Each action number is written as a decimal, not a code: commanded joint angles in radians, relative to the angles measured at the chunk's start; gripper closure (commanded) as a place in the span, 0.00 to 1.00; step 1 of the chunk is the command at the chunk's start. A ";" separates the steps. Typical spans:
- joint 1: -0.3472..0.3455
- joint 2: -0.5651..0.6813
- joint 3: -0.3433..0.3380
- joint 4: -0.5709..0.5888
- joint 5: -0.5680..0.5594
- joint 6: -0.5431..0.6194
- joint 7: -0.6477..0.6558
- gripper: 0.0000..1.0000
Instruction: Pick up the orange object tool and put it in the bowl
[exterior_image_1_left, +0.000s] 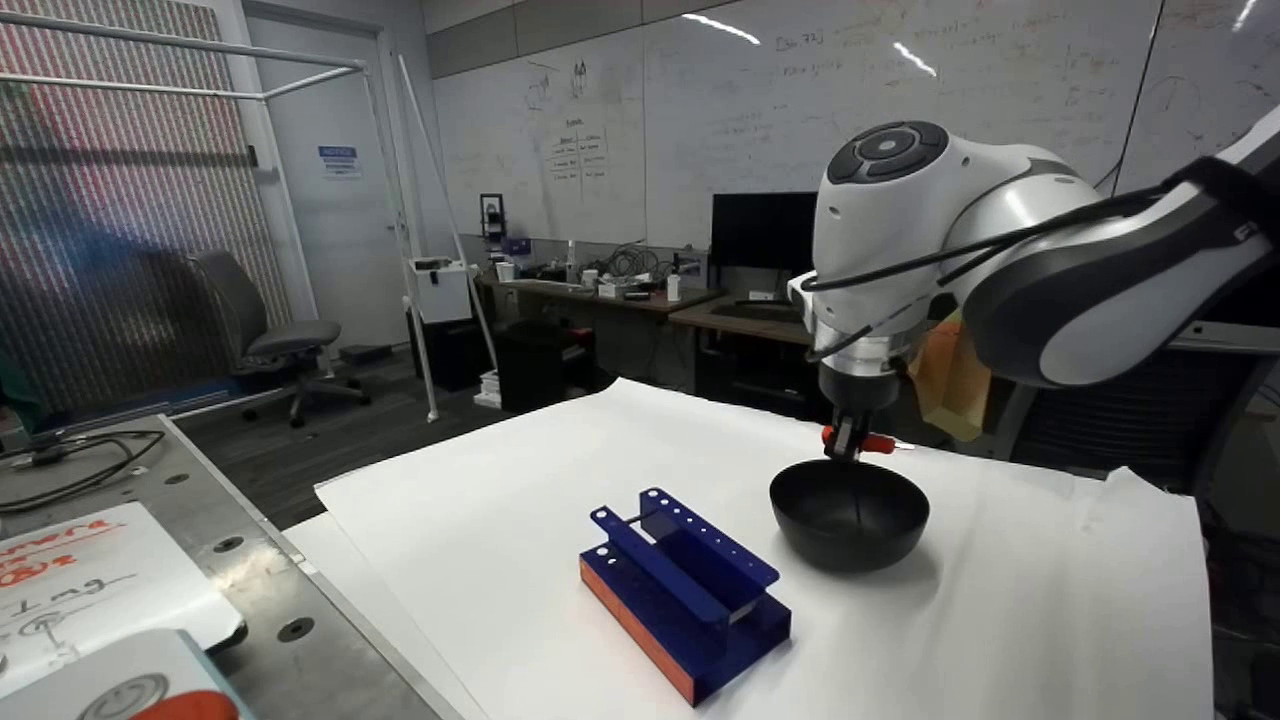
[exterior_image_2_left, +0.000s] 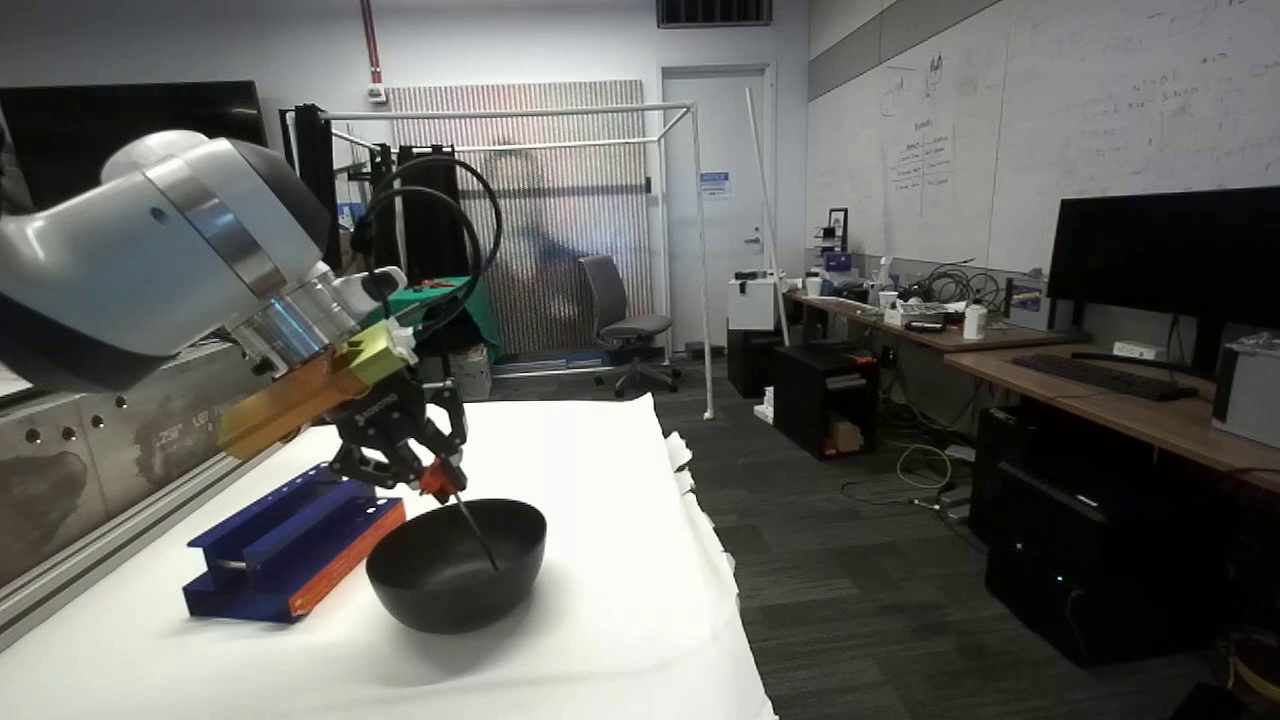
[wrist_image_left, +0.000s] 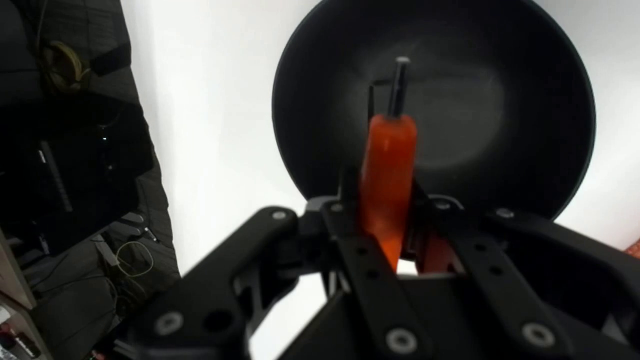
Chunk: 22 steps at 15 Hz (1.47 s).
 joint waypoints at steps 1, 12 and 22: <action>0.012 0.019 -0.013 -0.020 -0.052 0.042 0.062 0.69; 0.018 0.058 -0.010 -0.015 0.077 0.054 0.066 0.00; 0.023 -0.070 0.013 -0.035 0.446 0.034 -0.083 0.00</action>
